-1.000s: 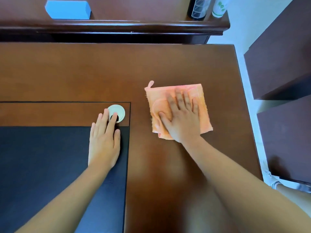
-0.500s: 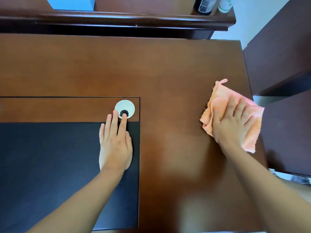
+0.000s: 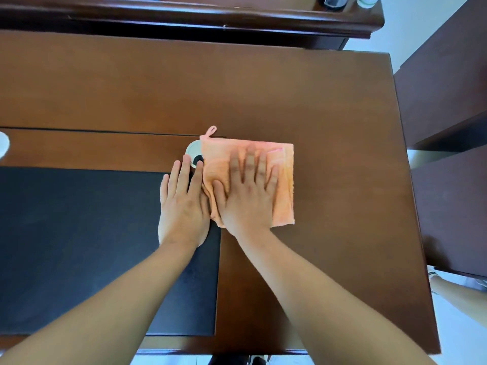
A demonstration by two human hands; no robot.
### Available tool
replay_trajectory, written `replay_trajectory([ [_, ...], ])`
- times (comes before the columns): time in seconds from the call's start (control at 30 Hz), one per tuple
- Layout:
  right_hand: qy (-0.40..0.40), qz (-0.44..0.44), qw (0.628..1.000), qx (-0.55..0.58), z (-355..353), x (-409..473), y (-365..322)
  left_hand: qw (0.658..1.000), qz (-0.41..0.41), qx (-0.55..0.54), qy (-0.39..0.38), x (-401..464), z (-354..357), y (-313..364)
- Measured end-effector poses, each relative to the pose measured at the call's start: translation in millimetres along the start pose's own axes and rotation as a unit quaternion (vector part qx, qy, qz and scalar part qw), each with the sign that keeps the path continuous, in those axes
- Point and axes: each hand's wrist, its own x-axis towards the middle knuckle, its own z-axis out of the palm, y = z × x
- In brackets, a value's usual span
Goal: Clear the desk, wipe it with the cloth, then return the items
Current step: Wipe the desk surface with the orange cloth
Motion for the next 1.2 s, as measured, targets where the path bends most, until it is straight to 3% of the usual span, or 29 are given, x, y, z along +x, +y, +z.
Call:
replay_trajectory([
  [0.13,0.006,-0.056,0.998,-0.010,-8.8,-10.1,57.1,1.000,-0.013,-0.018,0.008,0.1,-2.0,2.0],
  [0.47,0.015,0.094,0.995,-0.029,-44.2,-46.1,224.6,0.998,-0.026,-0.057,0.013,-9.7,-7.3,4.5],
  [0.6,0.011,0.132,0.991,-0.017,-54.7,-63.8,256.2,0.998,-0.030,-0.048,0.014,-65.9,-12.6,2.5],
  [0.7,0.019,0.161,0.987,-0.008,-59.3,-73.8,252.1,0.999,-0.038,-0.011,0.010,-123.0,-6.7,8.7],
  [0.87,0.026,0.192,0.981,-0.022,-45.0,-87.8,207.6,0.998,-0.046,-0.003,0.032,-126.1,2.7,8.3],
  [1.2,0.009,0.033,0.999,-0.004,-6.6,-117.3,70.2,0.999,-0.041,0.008,0.021,-125.2,0.9,6.5],
])
